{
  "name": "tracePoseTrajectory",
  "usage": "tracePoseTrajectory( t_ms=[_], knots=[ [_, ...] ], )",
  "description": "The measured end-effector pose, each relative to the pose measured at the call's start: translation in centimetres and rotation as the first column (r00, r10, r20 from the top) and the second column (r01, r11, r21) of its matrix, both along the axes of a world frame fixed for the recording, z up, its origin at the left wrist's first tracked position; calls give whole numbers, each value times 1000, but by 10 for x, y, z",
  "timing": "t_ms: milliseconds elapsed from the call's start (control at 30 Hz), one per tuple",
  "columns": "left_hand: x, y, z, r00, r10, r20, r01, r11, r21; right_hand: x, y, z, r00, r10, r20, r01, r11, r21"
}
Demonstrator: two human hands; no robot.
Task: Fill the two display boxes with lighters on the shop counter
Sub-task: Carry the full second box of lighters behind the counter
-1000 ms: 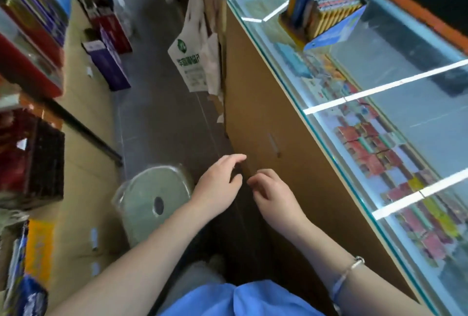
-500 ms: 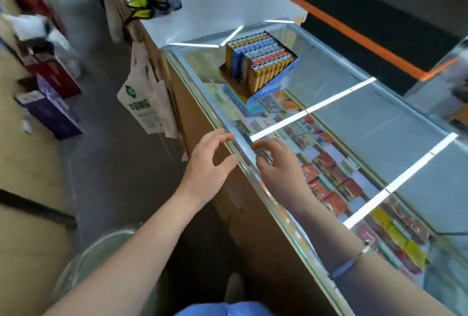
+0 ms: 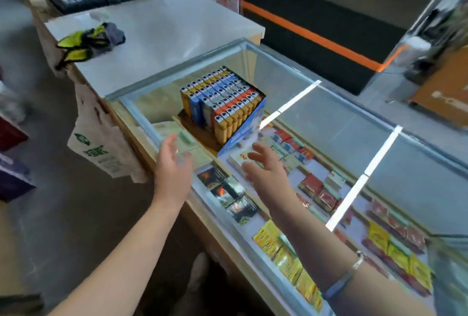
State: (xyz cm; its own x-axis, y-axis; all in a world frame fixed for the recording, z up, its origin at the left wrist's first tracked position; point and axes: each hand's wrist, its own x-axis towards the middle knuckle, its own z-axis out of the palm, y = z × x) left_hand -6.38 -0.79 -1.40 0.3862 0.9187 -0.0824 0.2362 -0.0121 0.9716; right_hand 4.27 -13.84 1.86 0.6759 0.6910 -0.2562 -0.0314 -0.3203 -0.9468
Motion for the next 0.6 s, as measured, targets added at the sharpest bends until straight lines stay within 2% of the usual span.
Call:
tracePoseTrajectory(
  t_ms=[100, 233, 300, 367, 467, 600],
  knots=[
    [29, 49, 0, 1000, -1, -21, 2, 999, 43, 17, 28, -3, 973, -180, -148, 185, 983, 22],
    [58, 104, 9, 997, -72, 24, 73, 996, -50, 33, 68, -7, 872, -413, -263, 431, 902, 11],
    [70, 122, 18, 989, -143, 35, 146, 979, -140, 36, 83, -10, 827, -495, -266, 512, 859, -7],
    [80, 133, 26, 965, -239, 106, 259, 933, -249, 37, 91, -13, 795, -559, -236, 573, 819, -12],
    [91, 140, 30, 901, -414, 127, 433, 853, -291, 34, 98, -16, 780, -601, -175, 615, 788, 36],
    [92, 141, 25, 833, -520, 187, 551, 753, -359, 37, 103, -16, 738, -646, -193, 667, 741, 71]
  ],
)
